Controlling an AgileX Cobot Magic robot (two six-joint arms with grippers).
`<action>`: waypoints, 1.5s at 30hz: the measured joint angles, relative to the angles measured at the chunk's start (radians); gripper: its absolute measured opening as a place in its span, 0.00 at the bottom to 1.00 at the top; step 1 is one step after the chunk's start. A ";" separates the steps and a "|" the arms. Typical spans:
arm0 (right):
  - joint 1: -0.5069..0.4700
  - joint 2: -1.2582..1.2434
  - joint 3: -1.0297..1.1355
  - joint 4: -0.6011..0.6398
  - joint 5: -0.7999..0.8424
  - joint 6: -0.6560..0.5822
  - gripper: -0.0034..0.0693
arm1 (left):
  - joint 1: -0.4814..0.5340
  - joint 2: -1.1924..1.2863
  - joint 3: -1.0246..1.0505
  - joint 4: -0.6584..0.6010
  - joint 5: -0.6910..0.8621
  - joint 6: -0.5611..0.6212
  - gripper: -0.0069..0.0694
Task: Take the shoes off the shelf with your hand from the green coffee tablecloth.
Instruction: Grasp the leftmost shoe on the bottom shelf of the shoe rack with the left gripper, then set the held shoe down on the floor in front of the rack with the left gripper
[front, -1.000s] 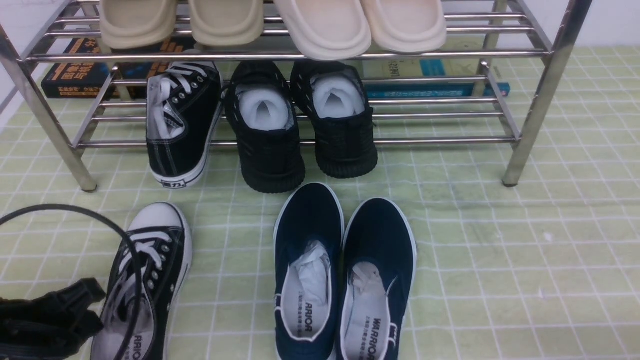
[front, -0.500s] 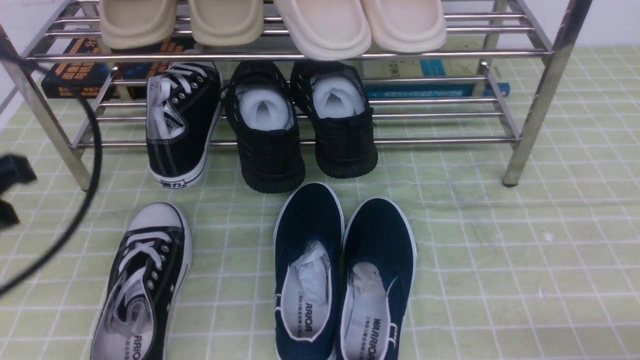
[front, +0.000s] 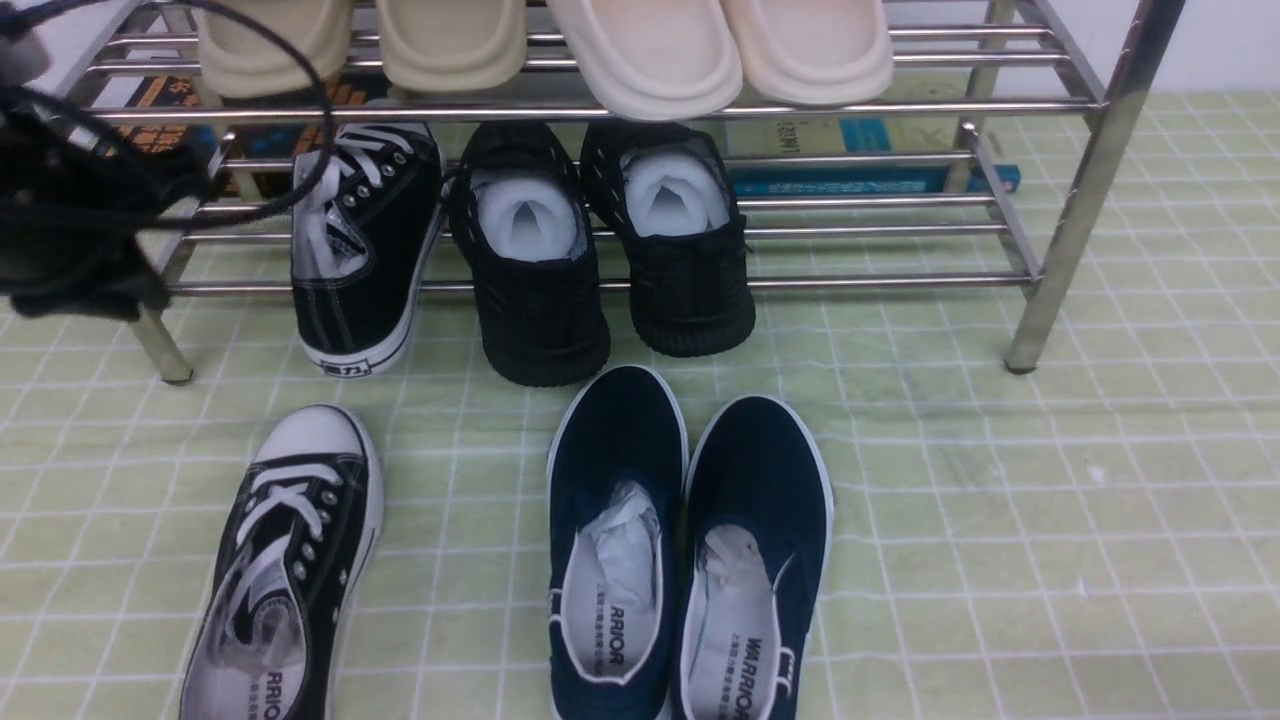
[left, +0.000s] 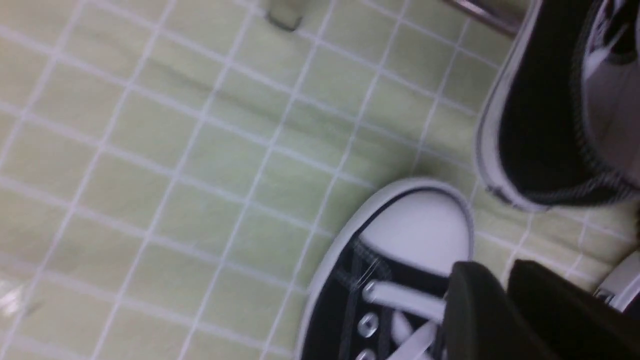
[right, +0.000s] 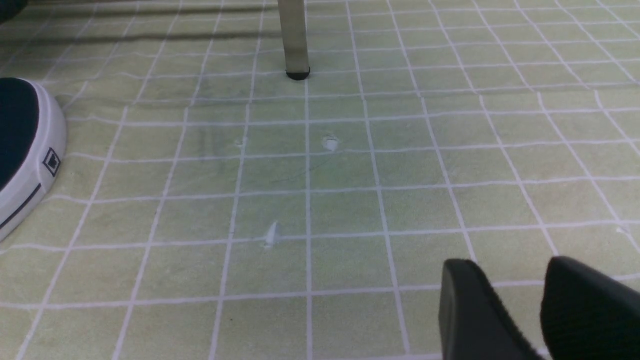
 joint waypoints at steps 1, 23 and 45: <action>0.000 0.000 0.000 0.000 0.000 0.000 0.38 | 0.000 0.028 -0.016 -0.017 -0.005 0.013 0.37; 0.000 0.000 0.000 0.000 0.000 0.000 0.38 | 0.000 0.303 -0.068 -0.172 -0.287 0.138 0.63; 0.000 0.000 0.000 0.000 0.000 0.000 0.38 | 0.000 0.196 -0.070 -0.221 -0.078 0.164 0.10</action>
